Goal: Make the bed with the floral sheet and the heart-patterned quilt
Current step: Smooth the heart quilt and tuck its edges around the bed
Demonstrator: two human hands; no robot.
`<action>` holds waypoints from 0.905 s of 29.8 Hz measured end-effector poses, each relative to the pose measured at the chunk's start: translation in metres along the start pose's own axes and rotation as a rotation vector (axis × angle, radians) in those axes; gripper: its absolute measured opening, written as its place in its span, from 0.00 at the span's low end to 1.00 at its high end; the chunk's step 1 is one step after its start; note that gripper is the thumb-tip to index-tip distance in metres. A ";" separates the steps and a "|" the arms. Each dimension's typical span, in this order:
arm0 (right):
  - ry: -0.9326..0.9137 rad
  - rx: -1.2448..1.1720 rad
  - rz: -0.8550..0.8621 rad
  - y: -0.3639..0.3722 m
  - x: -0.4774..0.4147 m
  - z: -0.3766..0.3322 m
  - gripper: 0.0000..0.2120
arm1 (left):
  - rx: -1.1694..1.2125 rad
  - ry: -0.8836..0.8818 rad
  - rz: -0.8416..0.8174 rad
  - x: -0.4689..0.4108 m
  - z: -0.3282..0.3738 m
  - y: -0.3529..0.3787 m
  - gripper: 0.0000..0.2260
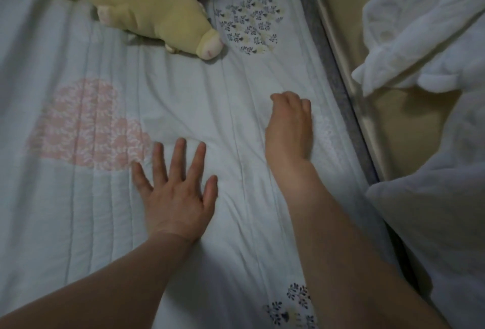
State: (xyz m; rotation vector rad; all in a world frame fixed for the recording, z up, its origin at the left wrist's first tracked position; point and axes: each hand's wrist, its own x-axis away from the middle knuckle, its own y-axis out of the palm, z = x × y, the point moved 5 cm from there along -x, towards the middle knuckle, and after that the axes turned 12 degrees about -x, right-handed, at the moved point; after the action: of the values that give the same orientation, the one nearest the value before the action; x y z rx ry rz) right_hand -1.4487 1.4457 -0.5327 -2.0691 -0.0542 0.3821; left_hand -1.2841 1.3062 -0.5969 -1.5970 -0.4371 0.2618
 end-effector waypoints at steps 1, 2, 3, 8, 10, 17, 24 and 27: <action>-0.003 0.043 -0.077 0.013 -0.009 0.002 0.21 | -0.002 0.001 0.004 -0.001 -0.001 0.000 0.29; -0.013 0.070 -0.113 0.023 -0.011 0.005 0.20 | -0.005 0.006 0.006 0.000 0.000 0.000 0.29; -0.032 0.078 -0.117 0.030 -0.012 0.004 0.19 | -0.002 0.004 0.008 0.000 0.000 0.000 0.29; 0.144 0.162 0.084 0.018 -0.013 0.026 0.17 | 0.012 0.011 0.033 -0.003 0.001 -0.002 0.29; 0.194 0.139 0.053 0.017 -0.018 0.035 0.14 | 0.019 0.011 0.029 -0.004 -0.001 -0.001 0.29; 0.024 0.160 0.119 0.002 -0.036 0.061 0.06 | 0.024 0.022 0.051 -0.003 -0.002 -0.001 0.29; -0.128 0.133 0.015 0.004 -0.010 0.038 0.12 | 0.018 0.022 0.043 -0.001 -0.004 0.000 0.29; -0.140 0.092 -0.077 0.009 -0.006 0.035 0.12 | 0.019 0.024 0.048 0.001 -0.002 0.000 0.29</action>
State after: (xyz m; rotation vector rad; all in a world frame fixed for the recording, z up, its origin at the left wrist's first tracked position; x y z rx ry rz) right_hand -1.4656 1.4691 -0.5545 -1.9408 -0.1958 0.4732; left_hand -1.2826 1.3048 -0.5969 -1.5915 -0.3770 0.2817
